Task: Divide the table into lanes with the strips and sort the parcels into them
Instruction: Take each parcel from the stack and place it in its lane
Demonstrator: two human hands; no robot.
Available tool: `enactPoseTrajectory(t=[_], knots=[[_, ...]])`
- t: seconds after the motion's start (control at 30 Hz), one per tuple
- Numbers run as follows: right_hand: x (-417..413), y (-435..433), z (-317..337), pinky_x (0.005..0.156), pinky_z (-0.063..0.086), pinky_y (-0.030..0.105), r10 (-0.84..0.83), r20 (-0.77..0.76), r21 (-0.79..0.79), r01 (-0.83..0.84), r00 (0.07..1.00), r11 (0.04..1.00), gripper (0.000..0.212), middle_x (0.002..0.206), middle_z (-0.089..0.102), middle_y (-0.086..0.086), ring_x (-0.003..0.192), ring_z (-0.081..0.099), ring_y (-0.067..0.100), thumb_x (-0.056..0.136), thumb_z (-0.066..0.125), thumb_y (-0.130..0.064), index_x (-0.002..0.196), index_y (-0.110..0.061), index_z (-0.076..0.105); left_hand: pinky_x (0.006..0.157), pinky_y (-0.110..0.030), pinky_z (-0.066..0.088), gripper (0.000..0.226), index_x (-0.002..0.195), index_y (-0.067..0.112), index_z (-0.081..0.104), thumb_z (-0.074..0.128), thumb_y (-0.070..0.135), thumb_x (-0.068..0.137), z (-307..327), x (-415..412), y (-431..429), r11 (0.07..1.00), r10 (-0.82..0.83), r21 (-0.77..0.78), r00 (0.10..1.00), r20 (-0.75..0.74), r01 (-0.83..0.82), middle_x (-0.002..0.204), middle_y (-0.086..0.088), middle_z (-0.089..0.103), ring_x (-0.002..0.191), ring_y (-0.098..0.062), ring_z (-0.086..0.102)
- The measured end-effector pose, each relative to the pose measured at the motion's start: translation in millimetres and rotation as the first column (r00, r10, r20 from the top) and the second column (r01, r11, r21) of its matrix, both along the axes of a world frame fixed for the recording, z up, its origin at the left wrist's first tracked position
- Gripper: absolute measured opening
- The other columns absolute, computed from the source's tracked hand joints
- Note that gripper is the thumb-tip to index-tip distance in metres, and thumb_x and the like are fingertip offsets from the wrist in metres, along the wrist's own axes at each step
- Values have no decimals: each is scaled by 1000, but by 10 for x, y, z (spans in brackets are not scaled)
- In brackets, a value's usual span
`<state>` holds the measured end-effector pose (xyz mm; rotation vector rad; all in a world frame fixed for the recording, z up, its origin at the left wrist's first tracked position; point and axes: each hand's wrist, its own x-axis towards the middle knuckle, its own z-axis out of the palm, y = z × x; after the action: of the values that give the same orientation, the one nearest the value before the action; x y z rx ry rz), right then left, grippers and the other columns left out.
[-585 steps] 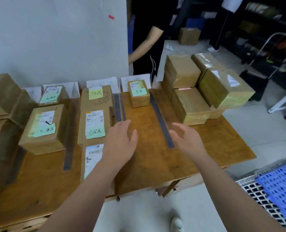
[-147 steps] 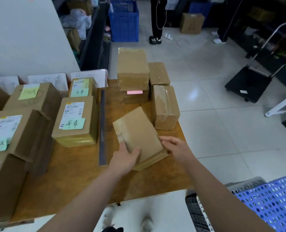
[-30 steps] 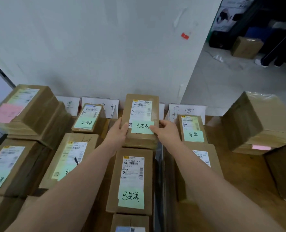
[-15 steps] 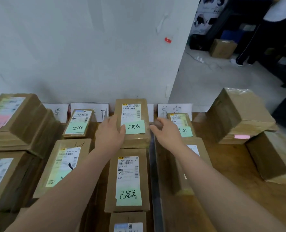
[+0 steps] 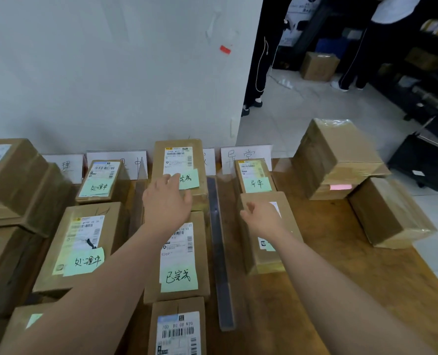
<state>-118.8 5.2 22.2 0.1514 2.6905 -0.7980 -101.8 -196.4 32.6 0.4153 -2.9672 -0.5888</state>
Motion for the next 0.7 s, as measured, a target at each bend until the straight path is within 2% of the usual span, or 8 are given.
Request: enactPoseTrajectory(t=[0.1,0.27,0.37,0.47,0.57,0.7], knots=[[21,15,-154,77,51,26,13,49,33,-15,999,999,24,114,66,6,89,61,18,98,52,-25,117,-13,60,109,-47,37,50,145,17,40,45,38,100,-7,22,16,1000,4,-20,999,35,-4,147,-8,45,132,-29,42],[53,1,-166,85,47,27,50,45,1,-50,998,999,35,130,60,6,112,59,24,99,50,-21,133,-14,55,112,-49,35,50,146,18,39,44,39,100,-39,45,13,999,14,-44,998,69,-11,150,-7,42,135,-30,40],[84,-18,-158,86,50,26,73,41,-51,-71,997,996,34,131,58,4,110,59,22,100,49,-20,133,-16,55,112,-49,33,50,146,18,40,44,38,100,-47,69,27,999,12,-50,996,84,-8,150,-8,42,136,-30,39],[117,-42,-168,94,48,29,116,51,-62,-113,992,992,35,133,58,5,117,56,23,100,48,-18,134,-15,55,114,-48,31,51,147,18,38,44,38,100,-48,102,38,998,9,-57,995,97,-3,152,-7,38,139,-30,36],[149,-54,-192,96,51,35,150,57,-57,-146,987,988,36,132,58,6,114,58,24,99,48,-17,134,-14,55,114,-48,31,51,146,19,39,44,39,100,-53,127,33,998,8,-60,995,100,-2,152,-7,38,139,-30,36],[163,-55,-199,94,51,41,150,38,-37,-148,988,988,29,122,63,12,109,59,28,98,48,-14,123,-6,60,115,-50,31,52,148,20,37,44,39,100,-51,141,20,998,9,-59,993,119,-2,153,-7,38,140,-31,35]])
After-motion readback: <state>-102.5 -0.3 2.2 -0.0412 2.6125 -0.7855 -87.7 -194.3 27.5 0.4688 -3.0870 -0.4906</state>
